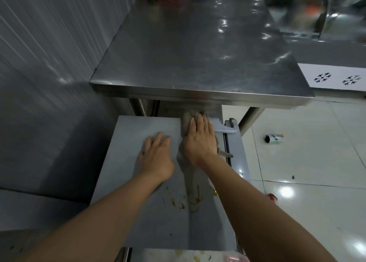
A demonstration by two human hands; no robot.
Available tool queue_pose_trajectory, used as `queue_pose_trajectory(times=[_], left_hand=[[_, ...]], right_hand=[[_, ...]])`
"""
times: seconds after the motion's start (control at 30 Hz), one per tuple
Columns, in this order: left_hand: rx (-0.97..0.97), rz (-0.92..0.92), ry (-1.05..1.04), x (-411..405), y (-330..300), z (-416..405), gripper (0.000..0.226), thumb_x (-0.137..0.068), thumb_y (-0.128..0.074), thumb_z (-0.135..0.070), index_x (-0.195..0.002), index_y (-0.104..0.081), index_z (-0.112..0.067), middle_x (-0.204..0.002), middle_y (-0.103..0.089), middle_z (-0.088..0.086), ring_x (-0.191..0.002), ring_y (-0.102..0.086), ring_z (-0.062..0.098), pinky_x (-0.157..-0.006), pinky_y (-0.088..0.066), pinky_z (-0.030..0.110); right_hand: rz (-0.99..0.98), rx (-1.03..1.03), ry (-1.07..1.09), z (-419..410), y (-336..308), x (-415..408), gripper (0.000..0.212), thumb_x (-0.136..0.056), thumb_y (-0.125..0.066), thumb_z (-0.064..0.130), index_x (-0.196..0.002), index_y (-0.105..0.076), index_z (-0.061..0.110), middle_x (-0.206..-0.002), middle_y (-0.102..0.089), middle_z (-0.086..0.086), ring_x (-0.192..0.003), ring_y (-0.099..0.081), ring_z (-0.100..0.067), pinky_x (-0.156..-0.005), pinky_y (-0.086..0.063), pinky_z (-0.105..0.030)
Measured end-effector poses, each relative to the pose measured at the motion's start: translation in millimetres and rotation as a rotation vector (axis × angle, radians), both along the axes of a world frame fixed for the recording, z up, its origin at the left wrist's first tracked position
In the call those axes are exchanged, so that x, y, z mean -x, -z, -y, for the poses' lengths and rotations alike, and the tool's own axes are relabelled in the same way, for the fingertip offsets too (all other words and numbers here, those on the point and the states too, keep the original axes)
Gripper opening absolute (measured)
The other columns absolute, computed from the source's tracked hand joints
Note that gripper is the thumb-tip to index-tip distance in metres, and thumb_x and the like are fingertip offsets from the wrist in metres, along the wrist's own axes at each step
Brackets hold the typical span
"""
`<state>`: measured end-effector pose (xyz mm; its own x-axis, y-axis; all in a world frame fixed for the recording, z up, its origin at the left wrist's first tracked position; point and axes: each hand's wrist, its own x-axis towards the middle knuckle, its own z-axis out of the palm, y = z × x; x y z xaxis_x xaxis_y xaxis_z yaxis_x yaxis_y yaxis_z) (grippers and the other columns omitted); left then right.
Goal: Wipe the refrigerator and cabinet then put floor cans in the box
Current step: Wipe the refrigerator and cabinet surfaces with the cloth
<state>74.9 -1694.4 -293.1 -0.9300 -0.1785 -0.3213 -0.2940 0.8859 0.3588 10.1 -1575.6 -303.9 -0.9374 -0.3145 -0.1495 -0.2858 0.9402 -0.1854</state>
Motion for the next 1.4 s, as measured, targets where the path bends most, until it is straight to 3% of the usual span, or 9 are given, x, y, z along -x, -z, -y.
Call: queue_pose_trajectory(times=[0.1, 0.23, 0.33, 0.4, 0.6, 0.77, 1.13, 1.33, 1.4], left_hand=[[0.015, -0.013, -0.019, 0, -4, -8, 0.074, -0.084, -0.051, -0.008, -0.147, -0.016, -0.024, -0.158, -0.003, -0.002, -0.144, -0.004, 0.025, -0.115, -0.022, 0.044], [0.014, -0.039, 0.039, -2, -5, -21, 0.075, -0.083, -0.053, -0.007, -0.147, -0.018, -0.024, -0.158, -0.005, -0.001, -0.144, -0.006, 0.025, -0.116, -0.023, 0.042], [-0.003, -0.037, 0.102, 0, -2, -33, 0.074, -0.082, -0.051, -0.008, -0.146, -0.019, -0.027, -0.158, -0.006, -0.002, -0.144, -0.007, 0.024, -0.115, -0.023, 0.043], [0.0, -0.029, 0.094, 1, 1, -36, 0.075, -0.082, -0.052, -0.008, -0.146, -0.019, -0.028, -0.158, -0.005, -0.002, -0.144, -0.004, 0.024, -0.116, -0.022, 0.045], [0.021, -0.03, 0.074, 0, 4, -40, 0.072, -0.083, -0.05, -0.005, -0.145, -0.02, -0.027, -0.157, -0.006, -0.002, -0.143, -0.007, 0.024, -0.115, -0.024, 0.043], [0.018, -0.038, 0.058, 2, 4, -43, 0.069, -0.084, -0.052, -0.008, -0.144, -0.023, -0.025, -0.156, -0.009, 0.0, -0.142, -0.009, 0.024, -0.114, -0.023, 0.04], [0.04, -0.055, 0.036, 6, 4, -51, 0.069, -0.084, -0.048, -0.008, -0.145, -0.021, -0.025, -0.155, -0.009, -0.001, -0.141, -0.011, 0.024, -0.113, -0.026, 0.041], [0.029, -0.071, 0.095, 20, 10, -47, 0.066, -0.085, -0.045, -0.01, -0.145, -0.021, -0.026, -0.154, -0.014, -0.003, -0.141, -0.013, 0.025, -0.111, -0.028, 0.046], [0.03, -0.07, 0.095, 24, 12, -45, 0.066, -0.086, -0.045, -0.013, -0.145, -0.02, -0.027, -0.155, -0.013, -0.004, -0.141, -0.012, 0.024, -0.111, -0.028, 0.046]], right_hand=[[-0.019, 0.083, -0.043, -23, 2, -43, 0.067, -0.095, -0.029, 0.033, -0.15, -0.007, 0.001, -0.157, 0.003, -0.021, -0.146, 0.007, -0.032, -0.113, 0.014, -0.038], [-0.077, -0.007, -0.048, -37, -2, -81, 0.068, -0.085, -0.03, 0.035, -0.139, -0.039, -0.004, -0.148, -0.031, -0.028, -0.139, -0.027, -0.042, -0.112, -0.012, -0.052], [-0.008, 0.047, -0.069, -40, 1, -54, 0.069, -0.092, -0.028, 0.038, -0.151, -0.01, 0.008, -0.159, 0.003, -0.015, -0.147, 0.006, -0.029, -0.116, 0.009, -0.041], [-0.023, 0.073, -0.09, -46, 4, -38, 0.068, -0.094, -0.031, 0.038, -0.152, -0.005, 0.013, -0.16, 0.008, -0.008, -0.147, 0.011, -0.022, -0.118, 0.006, -0.037], [-0.056, 0.153, 0.083, -92, 7, -53, 0.064, -0.094, -0.038, 0.034, -0.151, -0.016, 0.014, -0.16, -0.004, -0.009, -0.147, -0.005, -0.025, -0.118, -0.005, -0.038], [-0.035, 0.179, 0.237, -95, 6, -38, 0.062, -0.092, -0.037, 0.027, -0.149, -0.019, 0.01, -0.159, -0.002, -0.01, -0.147, -0.002, -0.027, -0.119, -0.009, -0.042], [0.009, 0.177, 0.236, -105, 15, -88, 0.072, -0.092, -0.043, 0.036, -0.151, -0.009, 0.012, -0.16, 0.001, -0.008, -0.147, 0.0, -0.028, -0.118, -0.02, -0.047], [-0.109, 0.511, 0.432, -93, 3, -30, 0.044, -0.095, -0.04, 0.013, -0.139, -0.037, 0.009, -0.155, -0.022, -0.005, -0.139, -0.027, -0.026, -0.109, -0.032, -0.042], [-0.183, 0.646, 0.473, -96, 4, -33, 0.047, -0.095, -0.041, 0.008, -0.141, -0.036, 0.009, -0.154, -0.024, -0.006, -0.137, -0.031, -0.026, -0.108, -0.032, -0.04]])
